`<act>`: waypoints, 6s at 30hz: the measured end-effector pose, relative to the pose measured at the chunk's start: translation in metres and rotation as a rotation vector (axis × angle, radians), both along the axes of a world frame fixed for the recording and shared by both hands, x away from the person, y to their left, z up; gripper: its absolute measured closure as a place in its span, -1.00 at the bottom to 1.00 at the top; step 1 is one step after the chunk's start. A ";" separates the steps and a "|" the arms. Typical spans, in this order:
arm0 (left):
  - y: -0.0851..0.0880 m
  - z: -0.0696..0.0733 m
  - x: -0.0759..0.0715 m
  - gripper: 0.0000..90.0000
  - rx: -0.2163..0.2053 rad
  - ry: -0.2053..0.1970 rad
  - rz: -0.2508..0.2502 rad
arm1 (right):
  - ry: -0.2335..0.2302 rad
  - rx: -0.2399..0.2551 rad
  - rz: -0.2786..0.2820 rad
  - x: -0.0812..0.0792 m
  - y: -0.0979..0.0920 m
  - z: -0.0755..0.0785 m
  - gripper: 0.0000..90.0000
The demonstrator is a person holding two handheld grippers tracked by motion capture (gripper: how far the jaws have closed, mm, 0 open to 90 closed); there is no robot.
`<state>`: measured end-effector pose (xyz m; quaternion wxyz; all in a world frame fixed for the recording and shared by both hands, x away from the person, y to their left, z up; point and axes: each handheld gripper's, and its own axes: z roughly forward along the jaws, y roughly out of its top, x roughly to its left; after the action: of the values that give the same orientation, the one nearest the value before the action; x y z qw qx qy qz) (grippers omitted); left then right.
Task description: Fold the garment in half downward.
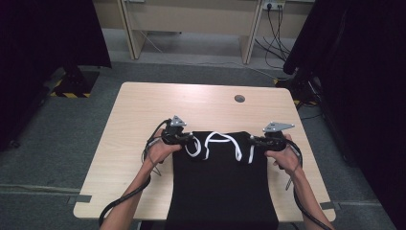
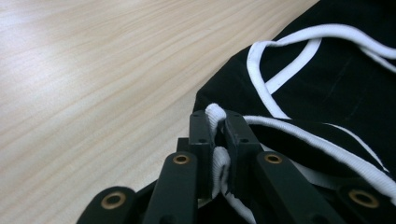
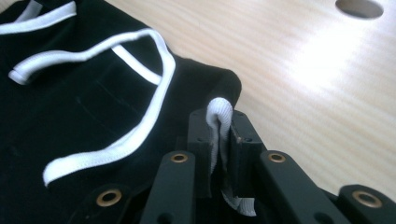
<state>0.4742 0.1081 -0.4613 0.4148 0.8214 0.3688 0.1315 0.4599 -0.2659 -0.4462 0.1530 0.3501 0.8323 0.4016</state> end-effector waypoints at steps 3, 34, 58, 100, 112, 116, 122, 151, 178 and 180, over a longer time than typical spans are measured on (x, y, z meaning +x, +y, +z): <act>-0.002 0.005 0.004 0.84 0.005 -0.010 0.003 | -0.013 -0.008 -0.005 0.002 0.000 0.004 0.82; 0.006 0.062 -0.039 0.83 -0.058 -0.263 -0.017 | -0.280 0.031 0.035 -0.036 0.000 0.037 0.81; 0.014 -0.015 -0.204 0.63 0.121 -0.205 -0.170 | -0.176 -0.109 0.122 -0.180 -0.020 -0.012 0.80; -0.012 0.035 -0.151 0.79 0.109 -0.360 -0.234 | -0.237 -0.184 0.212 -0.117 -0.012 0.042 0.88; -0.003 0.001 -0.188 0.03 0.043 -0.256 -0.210 | -0.155 -0.155 0.190 -0.173 -0.026 0.012 0.24; -0.019 0.003 -0.187 -0.27 0.029 -0.238 -0.195 | -0.154 -0.122 0.195 -0.171 -0.014 0.019 0.00; -0.033 -0.006 -0.180 -0.44 0.080 -0.195 -0.183 | -0.131 -0.115 0.267 -0.162 0.025 0.015 -0.12; -0.021 0.031 -0.108 0.84 0.121 -0.240 -0.161 | -0.063 -0.026 0.343 -0.104 0.099 -0.002 0.34; -0.012 0.012 -0.085 -0.67 -0.031 -0.100 0.061 | 0.031 0.060 0.111 -0.035 0.083 -0.005 -0.02; -0.015 0.003 -0.086 -0.68 0.018 -0.097 0.058 | 0.039 0.055 0.109 -0.032 0.086 -0.005 -0.04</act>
<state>0.3882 0.0935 -0.4585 0.4210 0.8067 0.3706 0.1863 0.4275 -0.1795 -0.4514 0.1050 0.3159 0.8416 0.4253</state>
